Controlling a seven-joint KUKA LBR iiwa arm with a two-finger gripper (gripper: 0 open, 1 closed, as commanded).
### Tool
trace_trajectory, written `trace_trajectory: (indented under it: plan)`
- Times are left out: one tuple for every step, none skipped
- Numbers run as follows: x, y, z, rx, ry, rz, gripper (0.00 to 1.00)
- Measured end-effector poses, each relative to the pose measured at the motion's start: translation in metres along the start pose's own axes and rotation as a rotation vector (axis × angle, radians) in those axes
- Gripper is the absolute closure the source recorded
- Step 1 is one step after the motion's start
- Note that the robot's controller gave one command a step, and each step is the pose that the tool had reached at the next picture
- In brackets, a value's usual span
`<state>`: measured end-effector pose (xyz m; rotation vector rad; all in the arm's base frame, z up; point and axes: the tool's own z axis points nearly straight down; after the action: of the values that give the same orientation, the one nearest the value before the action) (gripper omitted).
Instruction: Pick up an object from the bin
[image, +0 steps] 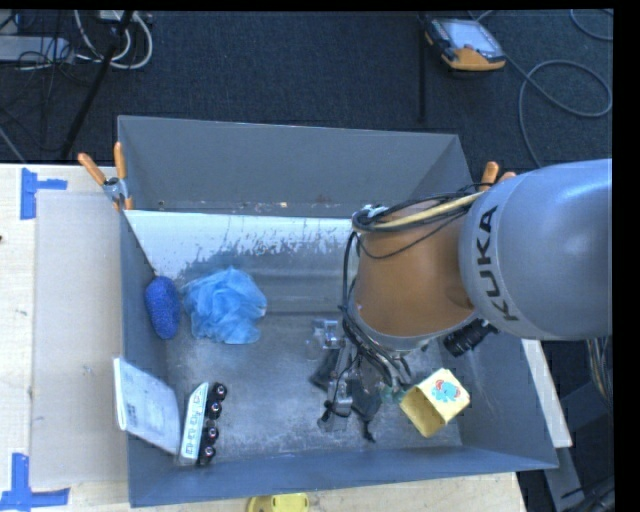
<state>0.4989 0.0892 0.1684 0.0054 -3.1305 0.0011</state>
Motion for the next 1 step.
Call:
trace_trajectory:
  plan:
    - [-0.0016,-0.0006,-0.0044,-0.001,-0.008,0.004,0.0]
